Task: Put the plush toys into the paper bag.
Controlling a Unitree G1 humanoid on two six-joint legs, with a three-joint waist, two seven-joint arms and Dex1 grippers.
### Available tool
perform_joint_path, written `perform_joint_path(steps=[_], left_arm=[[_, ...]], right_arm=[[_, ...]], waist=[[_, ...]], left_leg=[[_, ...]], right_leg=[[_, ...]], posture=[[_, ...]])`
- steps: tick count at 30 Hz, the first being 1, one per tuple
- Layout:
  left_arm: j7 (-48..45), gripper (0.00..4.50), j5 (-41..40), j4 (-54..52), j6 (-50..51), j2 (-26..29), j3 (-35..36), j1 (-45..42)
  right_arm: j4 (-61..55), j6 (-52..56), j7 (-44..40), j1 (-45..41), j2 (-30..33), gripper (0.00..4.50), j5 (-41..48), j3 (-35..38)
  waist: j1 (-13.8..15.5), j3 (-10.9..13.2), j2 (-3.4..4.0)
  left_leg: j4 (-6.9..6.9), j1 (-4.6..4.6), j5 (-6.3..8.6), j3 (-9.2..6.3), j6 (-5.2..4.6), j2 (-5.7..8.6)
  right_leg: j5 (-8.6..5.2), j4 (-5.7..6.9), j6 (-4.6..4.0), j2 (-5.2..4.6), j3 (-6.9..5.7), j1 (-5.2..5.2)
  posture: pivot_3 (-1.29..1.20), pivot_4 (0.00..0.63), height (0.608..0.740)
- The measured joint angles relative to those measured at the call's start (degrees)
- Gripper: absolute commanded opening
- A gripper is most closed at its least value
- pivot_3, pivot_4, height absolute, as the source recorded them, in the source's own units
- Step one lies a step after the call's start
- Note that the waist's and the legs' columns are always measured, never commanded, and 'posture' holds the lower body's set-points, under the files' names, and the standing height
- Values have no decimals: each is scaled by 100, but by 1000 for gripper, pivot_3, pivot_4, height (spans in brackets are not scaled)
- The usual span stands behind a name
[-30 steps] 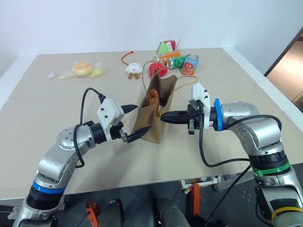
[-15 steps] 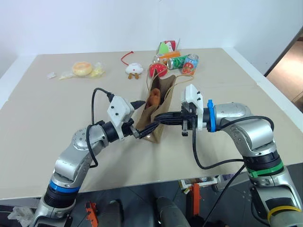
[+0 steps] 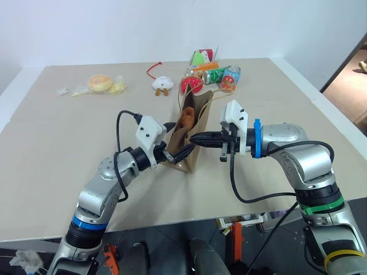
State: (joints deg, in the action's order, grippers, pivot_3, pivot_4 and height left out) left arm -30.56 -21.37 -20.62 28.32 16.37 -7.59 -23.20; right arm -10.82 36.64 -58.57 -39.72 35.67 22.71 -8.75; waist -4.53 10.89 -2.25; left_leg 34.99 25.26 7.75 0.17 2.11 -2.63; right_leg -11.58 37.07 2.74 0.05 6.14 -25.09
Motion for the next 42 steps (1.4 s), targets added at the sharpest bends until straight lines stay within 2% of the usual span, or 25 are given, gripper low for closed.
perform_joint_path(steps=[14,24,42], left_arm=[[-132,4500,-120,32,31,93,139,0],[44,4500,-383,31,219,-137,245,-2],[-104,4500,-511,30,260,121,250,0]], right_arm=[[0,-104,-8,-2,12,109,-58,-43],[0,-189,5,0,12,109,-69,-6],[132,-303,8,101,-3,109,70,-6]], waist=[[0,0,0],[0,0,0],[-1,0,0]], left_leg=[[0,0,0,0,0,0],[0,0,0,0,0,0],[0,0,0,0,0,0]], right_leg=[[0,0,0,-1,0,0],[0,0,0,-1,0,0],[0,0,0,0,0,0]], posture=[[0,150,740],[0,150,740],[0,150,740]])
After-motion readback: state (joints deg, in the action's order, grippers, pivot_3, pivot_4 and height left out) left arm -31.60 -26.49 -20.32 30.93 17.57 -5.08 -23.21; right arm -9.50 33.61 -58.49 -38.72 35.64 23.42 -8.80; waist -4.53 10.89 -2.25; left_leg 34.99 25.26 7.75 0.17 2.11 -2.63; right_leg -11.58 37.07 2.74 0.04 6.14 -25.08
